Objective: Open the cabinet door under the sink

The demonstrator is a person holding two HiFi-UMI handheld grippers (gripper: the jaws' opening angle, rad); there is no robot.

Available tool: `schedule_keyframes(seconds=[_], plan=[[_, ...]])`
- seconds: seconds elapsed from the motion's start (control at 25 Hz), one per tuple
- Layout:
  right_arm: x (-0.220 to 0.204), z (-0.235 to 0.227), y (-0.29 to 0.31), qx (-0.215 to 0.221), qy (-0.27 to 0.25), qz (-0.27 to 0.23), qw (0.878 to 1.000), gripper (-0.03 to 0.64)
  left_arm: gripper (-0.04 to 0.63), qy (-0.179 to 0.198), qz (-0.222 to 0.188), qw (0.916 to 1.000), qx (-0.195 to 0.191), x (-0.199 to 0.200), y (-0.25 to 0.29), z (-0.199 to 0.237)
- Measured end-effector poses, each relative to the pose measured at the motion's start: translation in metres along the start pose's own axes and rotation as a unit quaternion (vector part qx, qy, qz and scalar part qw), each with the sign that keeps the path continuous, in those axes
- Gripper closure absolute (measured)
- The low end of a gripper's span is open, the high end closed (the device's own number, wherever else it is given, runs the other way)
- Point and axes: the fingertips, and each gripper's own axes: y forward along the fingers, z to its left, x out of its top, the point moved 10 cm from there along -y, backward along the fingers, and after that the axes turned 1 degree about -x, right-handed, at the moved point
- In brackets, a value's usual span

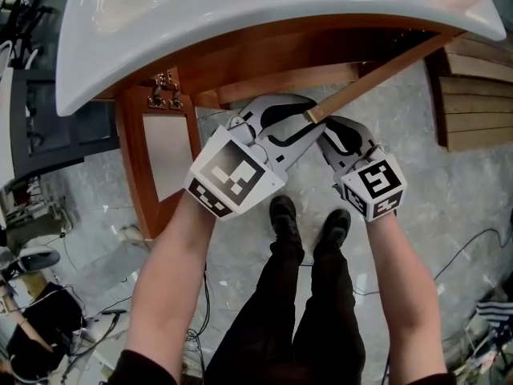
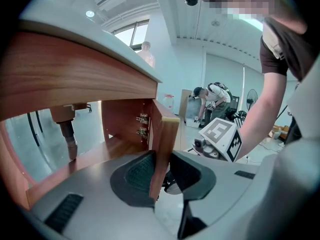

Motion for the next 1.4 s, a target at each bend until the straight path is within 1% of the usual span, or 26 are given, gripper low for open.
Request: schedule_keyframes(seconds=[0.16,0.24,0.36,0.44,0.52,0.64,0.72,0.84,0.92,1.04,1.24,1.32,1.4], plan=[[-0.004,0.001,-0.010,0.004,-0.011,0.006,1.000,0.518,0.488,-0.008,0.000,1.0000,-0.006,0.000,0.002,-0.012],[-0.006,0.000,-0.015,0.007,-0.011,0.009,1.000,0.518,0.486,-0.005,0.003,1.0000,-0.006,0.002,0.004,-0.017],[-0.007,-0.001,-0.021,0.011,-0.008,0.009,1.000,0.520,0.483,0.002,0.009,0.9999,0.005,0.005,0.007,-0.023],[-0.007,-0.001,-0.023,0.012,-0.011,0.011,1.000,0.520,0.485,-0.002,0.014,0.9998,0.017,0.002,0.008,-0.028],[-0.008,-0.001,-0.027,0.014,-0.014,0.014,1.000,0.520,0.486,-0.008,0.019,0.9996,0.018,0.000,0.009,-0.033],[-0.014,-0.002,-0.037,0.016,-0.014,0.016,1.000,0.518,0.483,0.003,0.019,0.9998,0.001,0.009,0.012,-0.042],[-0.018,-0.002,-0.043,0.014,-0.012,0.016,1.000,0.518,0.479,0.001,0.022,0.9997,-0.008,0.009,0.014,-0.049],[-0.020,-0.001,-0.047,0.006,-0.009,0.019,1.000,0.517,0.479,-0.008,0.023,0.9997,-0.009,0.008,0.015,-0.054],[-0.021,0.000,-0.050,0.001,-0.006,0.022,1.000,0.517,0.477,-0.005,0.028,0.9995,-0.014,0.010,0.017,-0.057],[-0.025,-0.001,-0.060,-0.006,0.000,0.025,1.000,0.512,0.476,0.002,0.036,0.9989,-0.031,0.013,0.020,-0.066],[-0.041,-0.003,-0.093,-0.020,0.023,0.026,0.999,0.495,0.474,-0.004,0.031,0.9978,-0.059,0.017,0.032,-0.091],[-0.048,-0.006,-0.110,-0.028,0.030,0.027,0.999,0.489,0.474,-0.007,0.028,0.9978,-0.060,0.019,0.038,-0.099],[-0.056,-0.009,-0.127,-0.037,0.036,0.029,0.998,0.489,0.471,-0.018,0.023,0.9980,-0.056,0.018,0.040,-0.103]])
